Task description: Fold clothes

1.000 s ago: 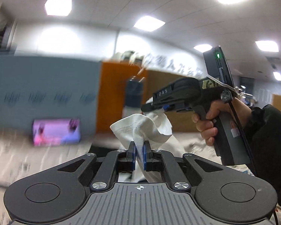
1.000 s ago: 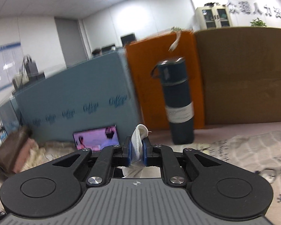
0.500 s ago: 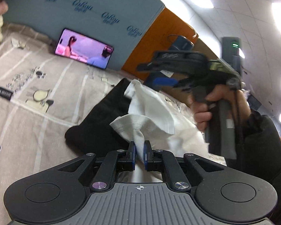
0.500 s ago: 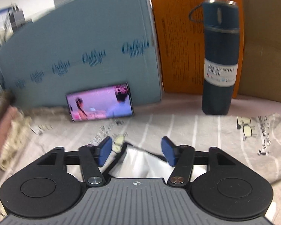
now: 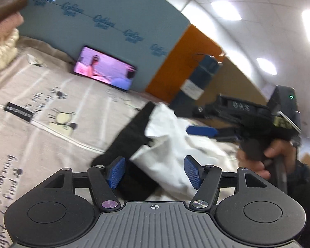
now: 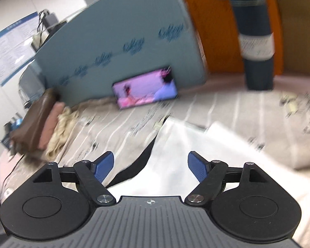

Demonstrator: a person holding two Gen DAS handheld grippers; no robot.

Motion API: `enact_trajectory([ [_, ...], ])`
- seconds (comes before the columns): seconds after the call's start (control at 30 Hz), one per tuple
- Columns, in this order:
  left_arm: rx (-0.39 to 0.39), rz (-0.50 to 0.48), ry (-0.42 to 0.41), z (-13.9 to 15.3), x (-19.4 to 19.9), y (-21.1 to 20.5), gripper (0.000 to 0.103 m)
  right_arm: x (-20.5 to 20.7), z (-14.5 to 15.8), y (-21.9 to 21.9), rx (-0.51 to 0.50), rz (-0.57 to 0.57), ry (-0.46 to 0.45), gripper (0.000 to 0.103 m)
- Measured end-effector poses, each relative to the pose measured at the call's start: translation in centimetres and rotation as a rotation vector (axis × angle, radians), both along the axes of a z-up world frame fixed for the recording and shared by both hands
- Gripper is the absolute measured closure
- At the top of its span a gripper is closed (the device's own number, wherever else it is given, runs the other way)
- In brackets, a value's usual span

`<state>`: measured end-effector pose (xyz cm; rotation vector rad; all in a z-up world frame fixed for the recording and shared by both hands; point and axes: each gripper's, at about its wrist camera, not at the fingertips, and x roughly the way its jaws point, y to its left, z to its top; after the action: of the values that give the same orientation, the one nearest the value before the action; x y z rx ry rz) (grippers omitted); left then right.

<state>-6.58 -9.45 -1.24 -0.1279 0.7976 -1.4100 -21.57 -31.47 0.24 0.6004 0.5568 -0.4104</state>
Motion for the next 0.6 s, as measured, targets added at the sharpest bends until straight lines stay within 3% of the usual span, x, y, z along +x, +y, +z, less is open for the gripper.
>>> enact_trajectory([
  [0.27, 0.039, 0.074, -0.05, -0.1, 0.0, -0.2, 0.035, 1.0, -1.2, 0.9, -0.021, 0.005, 0.048, 0.024],
  [0.37, 0.038, 0.096, -0.04, 0.1, -0.1, 0.4, 0.033, -0.2, 0.1, 1.4, -0.063, -0.012, 0.017, 0.024],
  [0.53, 0.035, 0.132, -0.023, 0.4, -0.2, 1.5, 0.022, -4.2, 1.7, 1.8, -0.125, -0.089, -0.035, 0.019],
  [0.6, 0.034, 0.147, -0.016, 0.6, -0.2, 1.9, 0.013, -6.2, 2.0, 1.8, -0.144, -0.145, -0.044, 0.016],
])
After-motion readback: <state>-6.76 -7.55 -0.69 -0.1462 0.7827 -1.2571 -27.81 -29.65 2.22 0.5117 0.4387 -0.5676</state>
